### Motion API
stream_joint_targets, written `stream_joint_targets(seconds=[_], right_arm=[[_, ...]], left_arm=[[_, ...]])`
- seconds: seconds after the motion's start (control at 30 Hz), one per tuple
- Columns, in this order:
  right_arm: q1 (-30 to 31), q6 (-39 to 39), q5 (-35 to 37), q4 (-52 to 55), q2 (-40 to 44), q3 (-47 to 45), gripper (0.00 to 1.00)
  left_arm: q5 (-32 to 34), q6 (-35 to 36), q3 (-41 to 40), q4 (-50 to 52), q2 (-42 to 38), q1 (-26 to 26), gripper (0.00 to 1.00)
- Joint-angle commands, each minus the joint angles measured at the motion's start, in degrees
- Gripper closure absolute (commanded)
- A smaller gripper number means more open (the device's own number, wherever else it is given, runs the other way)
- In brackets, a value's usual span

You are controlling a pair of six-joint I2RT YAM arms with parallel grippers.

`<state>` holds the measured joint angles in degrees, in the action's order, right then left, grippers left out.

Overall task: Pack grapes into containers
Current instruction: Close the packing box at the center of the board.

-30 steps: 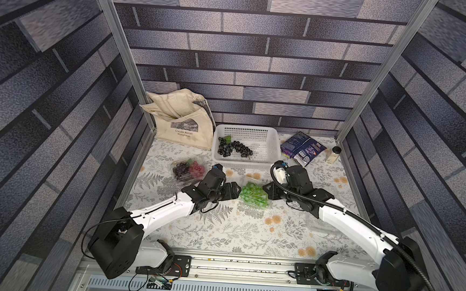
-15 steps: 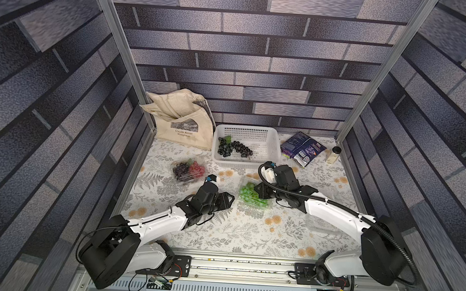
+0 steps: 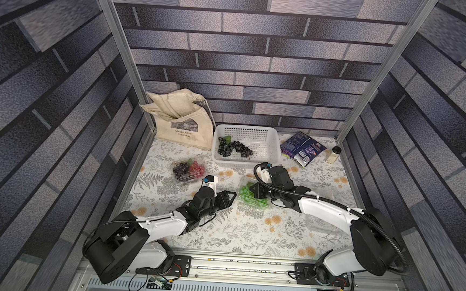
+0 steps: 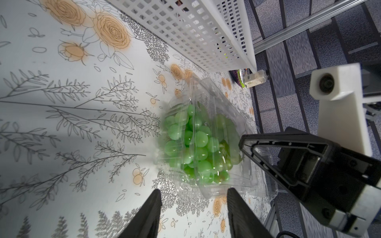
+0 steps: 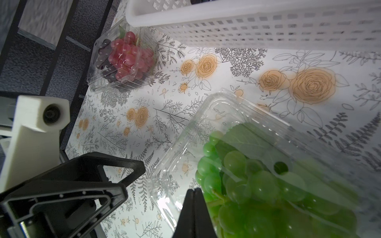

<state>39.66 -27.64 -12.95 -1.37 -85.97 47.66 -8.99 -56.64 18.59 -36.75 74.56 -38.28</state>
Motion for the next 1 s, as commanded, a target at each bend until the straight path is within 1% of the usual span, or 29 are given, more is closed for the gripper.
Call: stream_joint_targets(seconds=[0.0, 0.2, 0.47, 0.67, 0.9, 0.97], right_arm=[[0.54, -0.97, -0.04, -2.08, -0.75, -1.24, 1.00], [0.59, -0.90, 0.35, -2.04, -0.94, -1.79, 1.00], [0.77, -1.27, 0.37, -2.60, -1.79, -2.42, 1.00], [0.77, -1.84, 0.22, -3.48, -2.24, -2.99, 1.00], [0.77, -2.06, 0.45, -3.56, -2.17, -3.31, 1.00], [0.77, -2.07, 0.49, -3.42, -2.04, -3.38, 1.00]], left_arm=[[-1.00, -2.15, -1.03, -7.09, 2.35, -0.27, 0.47], [-1.29, -4.07, -2.91, -12.39, 5.81, -0.37, 0.48], [-1.64, -5.13, -3.08, -15.90, 9.52, -0.53, 0.49], [-1.88, -6.87, -4.00, -22.75, 15.05, -0.53, 0.52], [-2.26, -9.68, -4.86, -34.03, 23.41, -0.23, 0.58], [-2.39, -10.46, -5.05, -36.20, 25.07, 0.04, 0.58]])
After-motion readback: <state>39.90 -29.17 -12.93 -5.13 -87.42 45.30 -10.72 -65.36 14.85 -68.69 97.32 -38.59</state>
